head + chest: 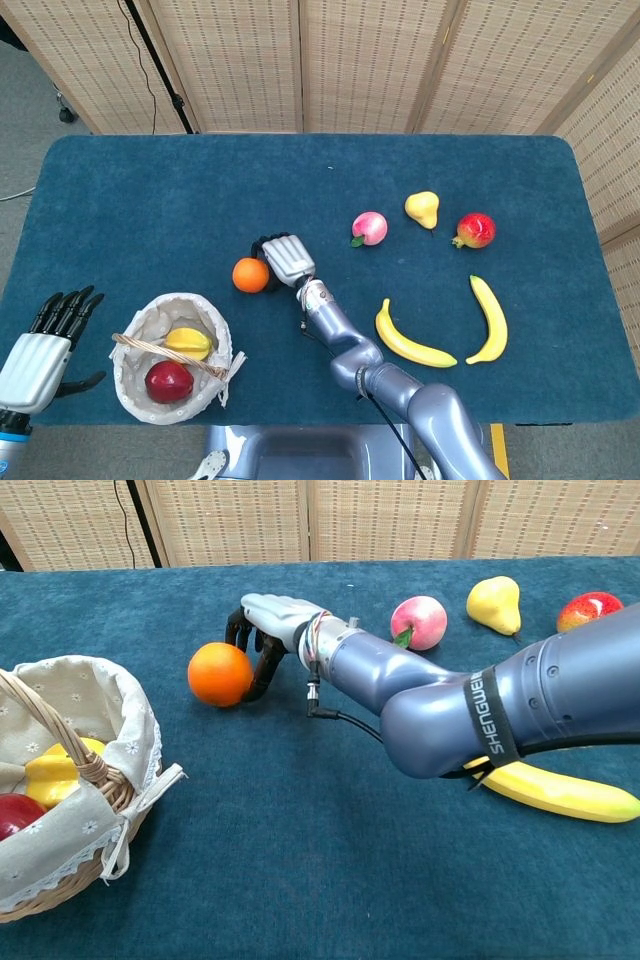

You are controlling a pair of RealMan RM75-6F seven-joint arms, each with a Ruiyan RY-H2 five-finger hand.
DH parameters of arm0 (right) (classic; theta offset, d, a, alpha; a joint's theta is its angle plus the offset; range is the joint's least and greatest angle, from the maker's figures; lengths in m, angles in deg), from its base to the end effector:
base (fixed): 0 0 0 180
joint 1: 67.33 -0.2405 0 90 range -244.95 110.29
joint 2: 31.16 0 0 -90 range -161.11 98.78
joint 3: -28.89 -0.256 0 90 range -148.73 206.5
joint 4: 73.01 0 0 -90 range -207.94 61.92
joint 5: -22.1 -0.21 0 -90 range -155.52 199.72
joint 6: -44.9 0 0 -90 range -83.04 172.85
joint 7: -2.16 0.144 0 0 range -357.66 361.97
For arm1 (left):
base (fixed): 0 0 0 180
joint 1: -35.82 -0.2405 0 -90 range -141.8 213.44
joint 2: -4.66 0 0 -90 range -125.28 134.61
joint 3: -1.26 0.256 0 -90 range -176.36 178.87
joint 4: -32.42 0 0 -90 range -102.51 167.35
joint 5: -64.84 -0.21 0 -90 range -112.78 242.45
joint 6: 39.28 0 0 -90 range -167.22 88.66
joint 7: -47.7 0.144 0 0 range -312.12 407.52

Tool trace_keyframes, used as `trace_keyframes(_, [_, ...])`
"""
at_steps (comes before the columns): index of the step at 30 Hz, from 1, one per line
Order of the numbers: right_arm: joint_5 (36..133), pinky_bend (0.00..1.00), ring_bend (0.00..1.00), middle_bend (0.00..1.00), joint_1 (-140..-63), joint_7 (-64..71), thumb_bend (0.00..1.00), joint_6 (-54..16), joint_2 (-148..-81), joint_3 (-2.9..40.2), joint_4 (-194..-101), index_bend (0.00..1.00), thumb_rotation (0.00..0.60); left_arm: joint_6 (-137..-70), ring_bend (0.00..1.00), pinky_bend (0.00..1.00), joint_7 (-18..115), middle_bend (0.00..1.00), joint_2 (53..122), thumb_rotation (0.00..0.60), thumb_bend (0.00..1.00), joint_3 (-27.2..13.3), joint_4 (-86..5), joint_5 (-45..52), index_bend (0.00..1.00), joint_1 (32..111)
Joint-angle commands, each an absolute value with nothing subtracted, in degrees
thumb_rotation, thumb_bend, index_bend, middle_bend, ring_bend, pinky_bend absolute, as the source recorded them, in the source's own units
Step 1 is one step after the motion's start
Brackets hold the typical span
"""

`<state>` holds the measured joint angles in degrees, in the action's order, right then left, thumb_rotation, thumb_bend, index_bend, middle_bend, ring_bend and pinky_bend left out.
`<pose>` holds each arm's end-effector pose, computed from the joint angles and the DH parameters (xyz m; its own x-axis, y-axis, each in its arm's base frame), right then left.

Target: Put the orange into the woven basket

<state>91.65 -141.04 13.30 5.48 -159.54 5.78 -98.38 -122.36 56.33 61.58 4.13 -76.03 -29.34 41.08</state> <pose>0.0051 -0.4158 -0.1592 0.2456 -0.3297 0.9116 -0.8917 -0.4458 0.0790 -0.2524 0.1556 0.1519 0.4102 0.1198 0.9041 0.9062 -0.1652 -0.3892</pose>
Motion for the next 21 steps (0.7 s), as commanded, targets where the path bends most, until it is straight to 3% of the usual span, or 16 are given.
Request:
trace_keyframes(1, [92.09, 0.19, 0.27, 0.28, -140.91, 14.24, 0.0, 3.66, -158.89, 5.42, -98.81, 0.33, 0.6, -122.38, 0.0, 0.0, 56.45, 0.0, 61.63, 0.6, 0.02, 4.11, -76.03, -29.35, 0.0, 41.08])
trace_keyframes(5, [92.5, 0.14, 0.22, 0.24, -140.89, 15.35, 0.0, 0.45, -156.78, 4.38, -100.89, 0.3, 0.6, -121.94, 0.0, 0.0, 56.63, 0.0, 61.81, 0.6, 0.02, 4.07, -75.91, -29.13, 0.0, 41.26])
trace_keyframes(13, [92.92, 0.14, 0.21, 0.24, -137.69, 12.63, 0.0, -4.95, -147.34, 3.09, -114.66, 0.32, 0.6, -121.14, 0.0, 0.0, 56.94, 0.0, 62.14, 0.6, 0.02, 3.88, -75.85, -28.41, 0.0, 41.63])
trace_keyframes(21, [85.12, 0.14, 0.21, 0.24, -130.38, -1.74, 0.0, -4.21, -129.98, 1.73, -143.06, 0.33, 0.6, -120.13, 0.0, 0.0, 57.84, 0.0, 62.66, 0.6, 0.02, 3.81, -75.87, -27.82, 0.0, 42.09])
